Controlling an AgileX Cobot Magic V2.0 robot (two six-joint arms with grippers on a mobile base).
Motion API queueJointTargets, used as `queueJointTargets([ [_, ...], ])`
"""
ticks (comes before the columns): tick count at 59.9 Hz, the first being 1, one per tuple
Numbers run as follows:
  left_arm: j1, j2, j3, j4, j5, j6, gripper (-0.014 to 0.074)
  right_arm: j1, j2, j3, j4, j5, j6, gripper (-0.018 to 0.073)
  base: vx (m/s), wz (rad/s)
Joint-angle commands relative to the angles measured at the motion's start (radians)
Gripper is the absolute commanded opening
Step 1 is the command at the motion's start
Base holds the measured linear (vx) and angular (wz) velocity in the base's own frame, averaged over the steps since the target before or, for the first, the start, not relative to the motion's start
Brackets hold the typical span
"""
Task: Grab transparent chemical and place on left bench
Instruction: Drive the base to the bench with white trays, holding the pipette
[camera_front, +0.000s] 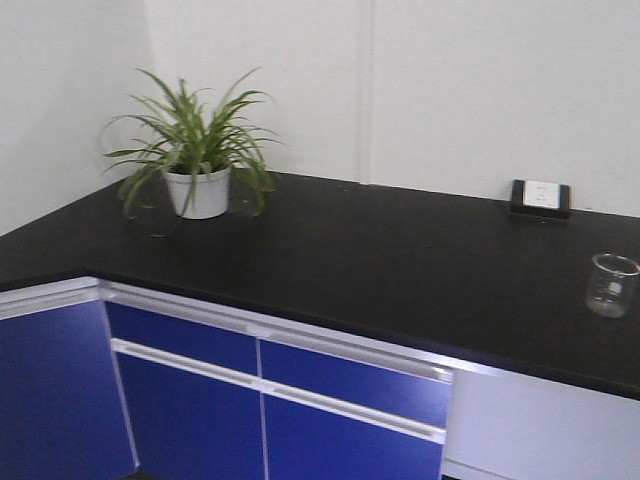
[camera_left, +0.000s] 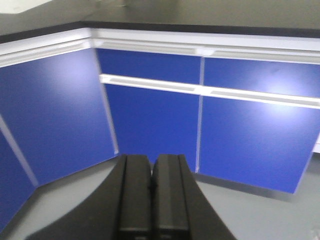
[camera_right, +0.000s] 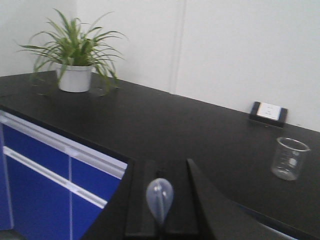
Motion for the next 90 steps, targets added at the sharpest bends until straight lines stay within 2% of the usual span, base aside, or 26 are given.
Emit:
queueJointTargets([
  [1,-0.002,-0.019,0.016,-0.001,-0.078,-0.008,-0.0003,-0.002,0.003,-0.030,-0.003,-0.051,-0.009,-0.0003,-0.33,0.66],
  [50,-0.002,-0.019,0.016,-0.001,-0.078,-0.008,-0.0003,-0.002,0.003,-0.030,-0.003,-0.051,-0.009,-0.0003,-0.25,0.58],
  [90,-0.002,-0.019,0.016,-0.001,-0.078,-0.008,-0.0003,-0.002,0.003,-0.030,-0.003,-0.049,-0.009,-0.0003,-0.03,0.65],
])
